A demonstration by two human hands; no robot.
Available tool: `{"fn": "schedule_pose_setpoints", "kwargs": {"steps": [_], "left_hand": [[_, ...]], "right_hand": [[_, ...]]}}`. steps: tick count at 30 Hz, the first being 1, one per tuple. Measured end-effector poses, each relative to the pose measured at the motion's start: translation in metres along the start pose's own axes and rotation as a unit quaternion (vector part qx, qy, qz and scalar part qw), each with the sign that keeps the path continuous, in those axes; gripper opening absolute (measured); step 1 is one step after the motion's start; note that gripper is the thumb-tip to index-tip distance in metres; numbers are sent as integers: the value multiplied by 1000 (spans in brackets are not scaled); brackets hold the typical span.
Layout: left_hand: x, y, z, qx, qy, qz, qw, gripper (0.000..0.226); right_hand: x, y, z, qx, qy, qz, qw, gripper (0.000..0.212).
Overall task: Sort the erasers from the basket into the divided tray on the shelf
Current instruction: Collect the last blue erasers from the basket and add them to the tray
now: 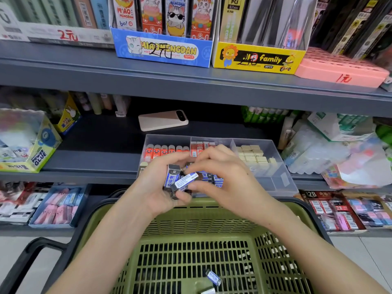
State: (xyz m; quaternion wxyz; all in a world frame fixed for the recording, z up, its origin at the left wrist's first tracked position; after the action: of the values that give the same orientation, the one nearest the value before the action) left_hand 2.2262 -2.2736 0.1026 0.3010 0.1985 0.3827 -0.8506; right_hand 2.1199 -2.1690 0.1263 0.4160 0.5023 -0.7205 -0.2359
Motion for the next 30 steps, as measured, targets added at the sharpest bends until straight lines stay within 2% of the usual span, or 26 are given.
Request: {"fn": "schedule_pose_setpoints", "kwargs": {"steps": [2,4,5,6,8,10,11,13,16,20,23,25,26,28,30], "left_hand": [[0,-2,1,1,5,2,1000,18],[-1,-1,2,6,12,-5,1000,24],[-1,1,3,7,11,-4,1000,29],[-1,3,3,7,6,-1,1000,33],[-1,7,5,1,-2,3,1000,34],[-1,9,6,-7,-7,6,1000,36],[-1,9,6,-10,-9,7,1000,37],[0,9,5,-13,-10,4,1000,38],[-1,8,4,-3,-14,2,1000,38],[-1,5,2,1,-12,9,1000,36],[0,1,-1,-6,-5,15,1000,38],[0,-2,-3,-11,-2,18,1000,41],[0,-3,-3,-13,0,21,1000,43],[0,-6,-5,-14,3,27,1000,42],[0,-9,-6,-18,4,30,999,33]], "right_hand": [[-2,4,0,82,-19,9,996,16],[-3,19,11,221,-92,30,971,18],[-4,27,19,254,-133,42,957,20],[-4,34,28,234,-170,41,956,20],[-5,40,47,53,-223,-11,973,16],[-6,35,57,-122,-226,-92,962,12],[-6,32,59,-164,-225,-122,953,12],[-6,27,63,-184,-226,-147,945,10],[-8,22,66,-134,-221,-138,956,7],[-13,16,71,-186,-152,-152,959,24],[-14,17,74,-199,-140,-176,954,34],[-14,19,69,-222,-125,-150,955,36],[-14,20,64,-222,-114,-105,963,36],[-14,24,44,-148,-86,3,985,29],[-14,23,18,-55,-51,58,995,26]]}}
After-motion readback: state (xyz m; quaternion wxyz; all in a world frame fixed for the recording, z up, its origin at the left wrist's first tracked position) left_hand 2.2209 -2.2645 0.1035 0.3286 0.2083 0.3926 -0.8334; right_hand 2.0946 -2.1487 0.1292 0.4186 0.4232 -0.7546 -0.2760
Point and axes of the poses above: each hand's wrist, its own x-axis towards the middle knuckle, its own y-axis out of the back of the hand, z = x × y, the point moved 1 cm from there along x, towards the middle knuckle, and after that the axes turned 2 degrees about z, right-handed, at the moved point
